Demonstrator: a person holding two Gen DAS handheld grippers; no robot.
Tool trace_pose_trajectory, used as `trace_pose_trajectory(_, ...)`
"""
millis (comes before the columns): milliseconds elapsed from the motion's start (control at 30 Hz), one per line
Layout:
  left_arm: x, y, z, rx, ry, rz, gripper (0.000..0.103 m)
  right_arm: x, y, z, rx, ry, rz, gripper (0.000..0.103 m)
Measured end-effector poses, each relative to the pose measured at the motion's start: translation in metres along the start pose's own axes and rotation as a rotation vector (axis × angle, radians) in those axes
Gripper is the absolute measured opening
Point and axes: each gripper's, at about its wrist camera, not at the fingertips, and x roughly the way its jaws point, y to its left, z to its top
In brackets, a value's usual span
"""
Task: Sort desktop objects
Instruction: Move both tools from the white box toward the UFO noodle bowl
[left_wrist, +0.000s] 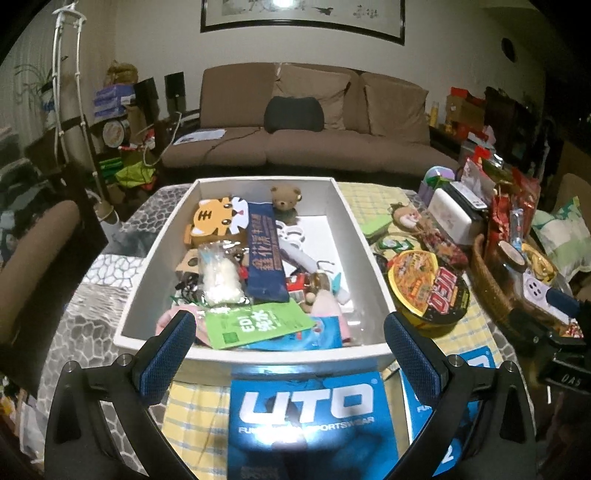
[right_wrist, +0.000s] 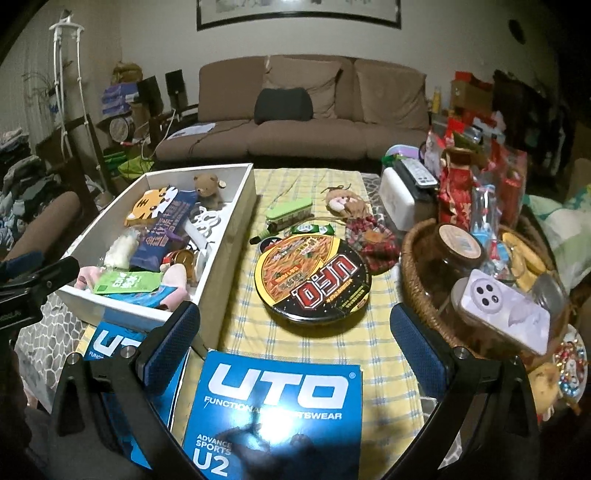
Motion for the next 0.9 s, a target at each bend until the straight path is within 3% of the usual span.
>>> trace_pose_trajectory(200,0.009,-0.001,0.005,0.012,0.013,-0.006,0.103,0.010,-0.010,0.007,0.003,0.021,0.015,0.103)
trace_pose_trajectory(500,0.045,-0.053,0.032,0.159,0.062,-0.158,0.103,0.039,-0.078,-0.004,0.197,0.085,0.133,0.103)
trace_pose_trajectory(633,0.074,-0.091,0.055,0.220,0.119,-0.248,0.103,0.054,-0.090,-0.004,0.206,0.107,0.157,0.103)
trace_pose_trajectory(833,0.134,-0.144,0.081,0.247,0.243,-0.329,0.102,0.089,-0.102,-0.007,0.276,0.160,0.249,0.094)
trace_pose_trajectory(900,0.158,-0.160,0.087,0.270,0.280,-0.335,0.090,0.102,-0.106,-0.008,0.290,0.191,0.265,0.079)
